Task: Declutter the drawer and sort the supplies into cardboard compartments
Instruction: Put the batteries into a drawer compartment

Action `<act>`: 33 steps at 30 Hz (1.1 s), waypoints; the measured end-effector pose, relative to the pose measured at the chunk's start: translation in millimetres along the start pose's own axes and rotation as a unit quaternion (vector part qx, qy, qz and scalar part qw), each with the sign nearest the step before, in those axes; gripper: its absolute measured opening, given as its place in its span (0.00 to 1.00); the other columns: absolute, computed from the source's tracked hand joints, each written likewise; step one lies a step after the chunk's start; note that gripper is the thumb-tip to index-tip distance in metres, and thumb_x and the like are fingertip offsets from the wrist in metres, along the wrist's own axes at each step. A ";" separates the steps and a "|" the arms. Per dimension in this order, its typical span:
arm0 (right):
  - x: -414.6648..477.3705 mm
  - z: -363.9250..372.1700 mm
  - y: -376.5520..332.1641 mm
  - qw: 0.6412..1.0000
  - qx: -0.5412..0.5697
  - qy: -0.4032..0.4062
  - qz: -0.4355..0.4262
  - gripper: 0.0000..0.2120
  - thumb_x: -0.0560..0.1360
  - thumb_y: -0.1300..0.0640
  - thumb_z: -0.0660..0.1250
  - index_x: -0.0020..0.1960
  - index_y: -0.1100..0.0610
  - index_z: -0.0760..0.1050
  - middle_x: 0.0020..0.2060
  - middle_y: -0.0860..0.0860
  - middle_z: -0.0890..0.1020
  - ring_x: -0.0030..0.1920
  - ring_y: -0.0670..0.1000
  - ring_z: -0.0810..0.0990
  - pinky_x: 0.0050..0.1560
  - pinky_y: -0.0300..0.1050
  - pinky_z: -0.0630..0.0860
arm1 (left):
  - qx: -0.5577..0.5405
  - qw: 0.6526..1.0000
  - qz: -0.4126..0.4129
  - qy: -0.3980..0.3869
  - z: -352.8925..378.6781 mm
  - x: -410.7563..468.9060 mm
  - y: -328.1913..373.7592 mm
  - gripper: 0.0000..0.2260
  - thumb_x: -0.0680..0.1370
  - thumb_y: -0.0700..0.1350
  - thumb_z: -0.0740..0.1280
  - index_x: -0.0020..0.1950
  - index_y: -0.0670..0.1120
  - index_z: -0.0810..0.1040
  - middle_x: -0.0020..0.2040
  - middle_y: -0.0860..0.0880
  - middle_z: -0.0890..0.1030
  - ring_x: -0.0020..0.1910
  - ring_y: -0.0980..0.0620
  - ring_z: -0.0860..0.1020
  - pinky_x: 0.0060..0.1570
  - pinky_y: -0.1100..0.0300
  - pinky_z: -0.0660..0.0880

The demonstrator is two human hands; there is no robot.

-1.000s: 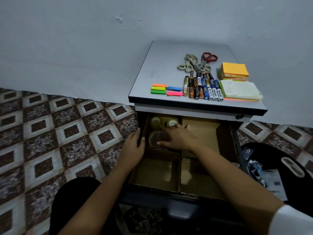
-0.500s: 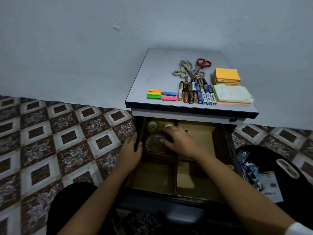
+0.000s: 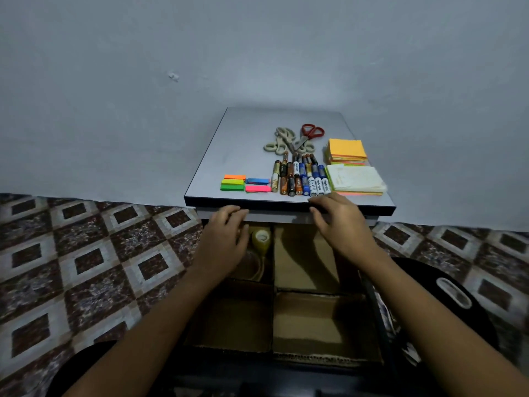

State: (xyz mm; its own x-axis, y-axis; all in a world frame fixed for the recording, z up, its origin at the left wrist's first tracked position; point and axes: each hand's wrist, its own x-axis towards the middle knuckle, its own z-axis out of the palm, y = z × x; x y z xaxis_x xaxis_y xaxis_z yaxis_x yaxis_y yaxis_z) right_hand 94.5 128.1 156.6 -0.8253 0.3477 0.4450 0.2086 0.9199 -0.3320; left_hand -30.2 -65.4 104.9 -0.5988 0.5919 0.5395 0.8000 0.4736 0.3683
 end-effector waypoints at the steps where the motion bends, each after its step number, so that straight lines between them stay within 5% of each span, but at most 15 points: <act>1: 1.8 -0.2 4.6 1.000 -0.019 0.013 -0.004 0.12 0.76 0.60 0.65 0.58 0.60 0.78 0.51 0.56 0.81 0.53 0.56 0.78 0.52 0.52 0.76 | -0.002 1.000 0.023 0.000 0.8 9.3 6.6 0.13 0.76 0.40 0.66 0.60 0.39 0.77 0.56 0.41 0.78 0.56 0.44 0.76 0.53 0.53 0.74; 10: 18.4 7.1 24.1 0.984 -0.173 0.029 -0.039 0.17 0.71 0.60 0.71 0.59 0.61 0.77 0.54 0.59 0.80 0.52 0.62 0.78 0.45 0.54 0.75 | 0.091 0.975 0.202 -0.022 24.5 69.2 58.1 0.16 0.75 0.45 0.57 0.55 0.42 0.80 0.52 0.44 0.81 0.52 0.46 0.79 0.49 0.53 0.76; 13: 21.8 10.3 26.9 0.977 -0.204 0.036 -0.053 0.18 0.66 0.58 0.76 0.55 0.60 0.78 0.49 0.58 0.82 0.46 0.60 0.80 0.38 0.50 0.75 | 0.146 0.966 0.213 -0.030 36.3 81.0 65.1 0.17 0.74 0.47 0.56 0.55 0.44 0.80 0.53 0.46 0.81 0.53 0.46 0.79 0.48 0.54 0.75; 20: 18.7 13.3 34.3 0.967 -0.237 0.059 -0.073 0.18 0.68 0.56 0.74 0.55 0.60 0.79 0.50 0.55 0.82 0.48 0.58 0.80 0.40 0.49 0.75 | 0.208 0.951 0.230 -0.011 53.0 90.8 66.5 0.18 0.74 0.49 0.55 0.56 0.46 0.80 0.54 0.49 0.81 0.57 0.50 0.74 0.52 0.54 0.64; 25: 18.0 14.5 37.8 0.964 -0.248 0.055 -0.076 0.20 0.65 0.55 0.76 0.55 0.58 0.79 0.50 0.54 0.82 0.47 0.56 0.80 0.40 0.47 0.75 | 0.190 0.951 0.242 -0.001 51.7 88.1 65.8 0.17 0.75 0.48 0.56 0.55 0.45 0.81 0.54 0.48 0.82 0.57 0.49 0.77 0.52 0.51 0.73; 33: 9.9 16.3 41.9 0.972 -0.201 0.073 -0.096 0.21 0.63 0.61 0.77 0.55 0.60 0.79 0.50 0.57 0.82 0.48 0.58 0.81 0.42 0.48 0.76 | 0.163 0.948 0.272 0.027 51.0 83.3 64.2 0.15 0.75 0.47 0.59 0.55 0.44 0.80 0.53 0.47 0.81 0.57 0.48 0.78 0.53 0.50 0.71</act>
State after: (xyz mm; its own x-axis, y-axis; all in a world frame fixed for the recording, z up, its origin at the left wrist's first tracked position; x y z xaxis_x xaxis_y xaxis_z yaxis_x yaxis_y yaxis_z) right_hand 86.5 167.1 133.6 -0.7920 0.1585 0.5896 0.2711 0.9566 0.1069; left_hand -30.6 47.6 134.9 -0.0912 0.7758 0.6243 0.9302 0.2902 -0.2247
